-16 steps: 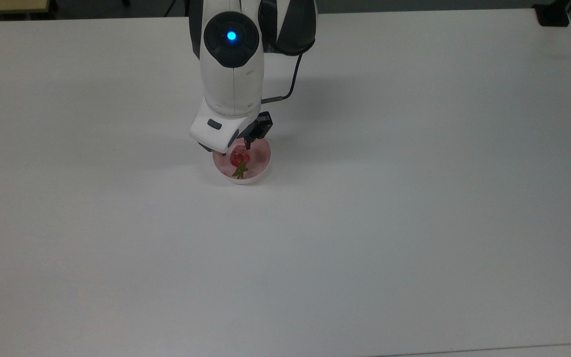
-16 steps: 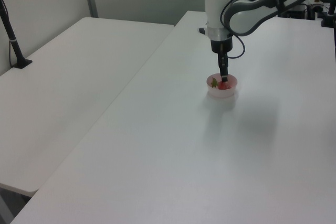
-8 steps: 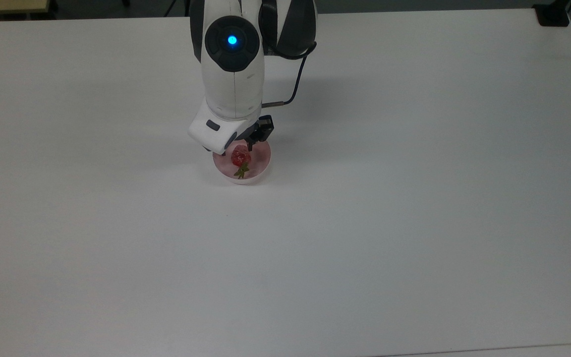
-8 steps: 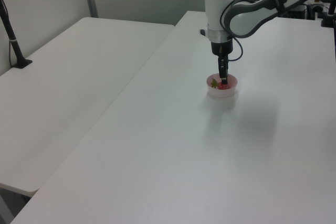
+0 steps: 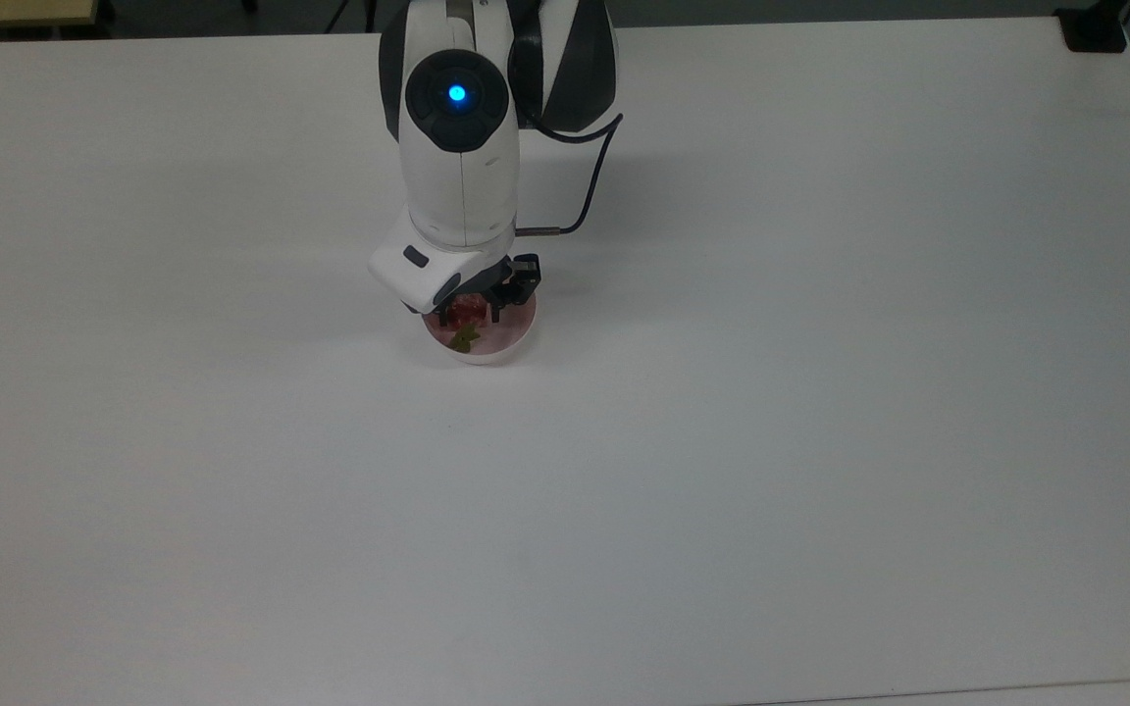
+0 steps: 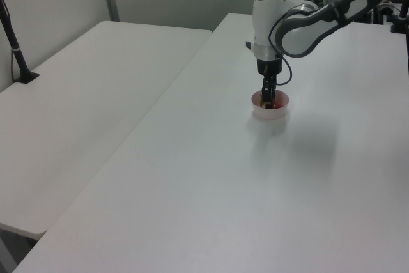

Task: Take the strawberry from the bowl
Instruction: 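Close the gripper on the red strawberry inside the bowl, then lift the strawberry out of the bowl and carry it aside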

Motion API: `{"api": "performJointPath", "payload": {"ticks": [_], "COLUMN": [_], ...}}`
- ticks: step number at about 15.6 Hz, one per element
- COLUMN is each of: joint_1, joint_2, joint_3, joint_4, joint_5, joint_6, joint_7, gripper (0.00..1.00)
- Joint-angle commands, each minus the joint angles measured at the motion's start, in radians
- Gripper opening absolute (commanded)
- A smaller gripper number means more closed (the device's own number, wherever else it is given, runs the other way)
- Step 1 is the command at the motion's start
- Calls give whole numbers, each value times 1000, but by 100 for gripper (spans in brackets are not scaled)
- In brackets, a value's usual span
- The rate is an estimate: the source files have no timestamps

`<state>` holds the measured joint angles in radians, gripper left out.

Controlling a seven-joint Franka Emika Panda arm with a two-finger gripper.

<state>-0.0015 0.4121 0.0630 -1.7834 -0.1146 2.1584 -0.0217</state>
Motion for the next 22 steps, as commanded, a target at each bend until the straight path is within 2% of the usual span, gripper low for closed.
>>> {"api": "performJointPath", "payload": {"ticks": [1,3,5,10,14,17,19,22], "joint_1": [-9,-11,-11,-23,-75,-129,-158,-212], "joint_2": [-16,-18,-21,-62,-166,-211,-208,-202], "joint_3": [21,21,21,21,21,20,20,20], "joint_4": [-25,-21,-16,-13,-13,-14,-28,-88], "joint_5": [10,19,53,55,55,52,9,-106], "joint_6": [28,26,24,5,-147,-253,-267,-250], "joint_7": [49,54,52,52,34,-79,-139,-194], "gripper": [35,18,9,9,9,9,10,10]}}
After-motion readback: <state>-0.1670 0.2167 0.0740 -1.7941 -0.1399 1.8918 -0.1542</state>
